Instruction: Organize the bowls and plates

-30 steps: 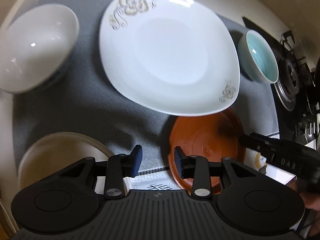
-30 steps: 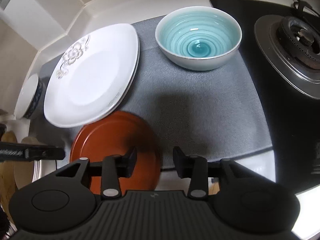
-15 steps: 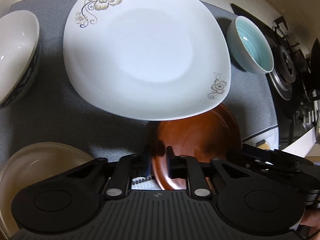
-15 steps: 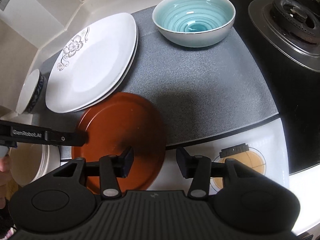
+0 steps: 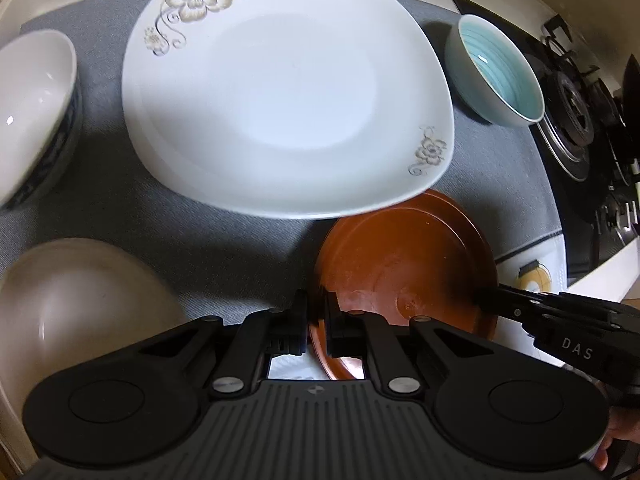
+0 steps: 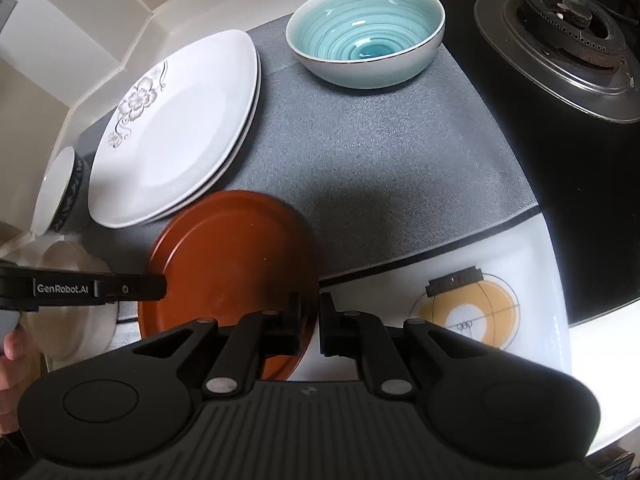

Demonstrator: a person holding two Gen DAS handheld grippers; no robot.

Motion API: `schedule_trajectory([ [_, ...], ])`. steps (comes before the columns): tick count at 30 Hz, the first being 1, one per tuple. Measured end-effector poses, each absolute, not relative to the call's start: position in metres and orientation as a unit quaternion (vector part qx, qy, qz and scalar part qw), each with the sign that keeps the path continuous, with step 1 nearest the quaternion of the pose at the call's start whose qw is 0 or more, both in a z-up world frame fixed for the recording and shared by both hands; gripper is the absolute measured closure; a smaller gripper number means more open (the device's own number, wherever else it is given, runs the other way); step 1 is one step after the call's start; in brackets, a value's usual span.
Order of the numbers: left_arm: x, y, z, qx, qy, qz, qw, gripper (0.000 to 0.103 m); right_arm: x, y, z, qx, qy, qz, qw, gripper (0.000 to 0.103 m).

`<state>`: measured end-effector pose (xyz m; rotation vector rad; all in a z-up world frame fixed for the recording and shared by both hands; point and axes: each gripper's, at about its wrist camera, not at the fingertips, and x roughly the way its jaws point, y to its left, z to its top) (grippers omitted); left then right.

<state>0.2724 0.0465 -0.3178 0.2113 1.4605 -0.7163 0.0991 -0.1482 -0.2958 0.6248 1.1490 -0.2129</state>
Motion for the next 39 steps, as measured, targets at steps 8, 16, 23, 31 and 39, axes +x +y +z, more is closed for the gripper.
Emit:
schedule_trajectory([
  [8,0.265,0.043,-0.321,0.102,0.642,-0.334,0.682,0.094,0.097,-0.146,-0.299,0.268,0.547,-0.113,0.785,0.083],
  [16,0.248,0.042,-0.316,0.137,0.615,-0.341,0.698,0.094,0.099,-0.123,-0.297,0.186,0.549,-0.114,0.807,0.088],
  [23,0.245,0.064,-0.299,0.082,0.651,-0.350,0.668,0.094,0.081,-0.149,-0.283,0.280,0.541,-0.112,0.785,0.092],
  [31,0.246,0.075,-0.266,0.075,0.619,-0.347,0.700,0.094,0.070,-0.146,-0.248,0.296,0.487,-0.099,0.816,0.098],
  [39,0.245,0.078,-0.239,0.085,0.570,-0.352,0.738,0.094,0.077,-0.138,-0.235,0.277,0.477,-0.099,0.828,0.097],
])
